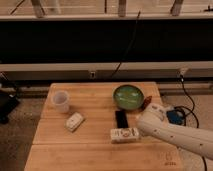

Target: Place the bottle in the ceramic bowl

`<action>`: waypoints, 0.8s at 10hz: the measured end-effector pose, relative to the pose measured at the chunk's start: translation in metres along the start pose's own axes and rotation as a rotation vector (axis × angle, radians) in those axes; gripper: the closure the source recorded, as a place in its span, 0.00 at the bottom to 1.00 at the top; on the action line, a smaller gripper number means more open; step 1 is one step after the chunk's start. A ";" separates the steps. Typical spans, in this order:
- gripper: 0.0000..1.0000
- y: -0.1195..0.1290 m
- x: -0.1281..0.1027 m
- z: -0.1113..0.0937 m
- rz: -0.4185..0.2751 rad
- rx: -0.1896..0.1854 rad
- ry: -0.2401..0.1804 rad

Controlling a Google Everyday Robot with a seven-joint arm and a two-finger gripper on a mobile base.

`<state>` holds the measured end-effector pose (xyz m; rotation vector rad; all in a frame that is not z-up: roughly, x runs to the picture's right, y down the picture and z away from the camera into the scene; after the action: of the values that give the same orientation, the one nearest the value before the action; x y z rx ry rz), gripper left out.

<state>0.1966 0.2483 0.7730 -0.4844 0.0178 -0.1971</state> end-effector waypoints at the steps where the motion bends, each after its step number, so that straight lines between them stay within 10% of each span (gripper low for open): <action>1: 0.20 0.009 -0.006 -0.003 -0.014 -0.022 0.002; 8: 0.20 0.003 -0.067 -0.009 -0.127 -0.112 -0.060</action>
<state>0.1304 0.2595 0.7617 -0.6036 -0.0605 -0.3068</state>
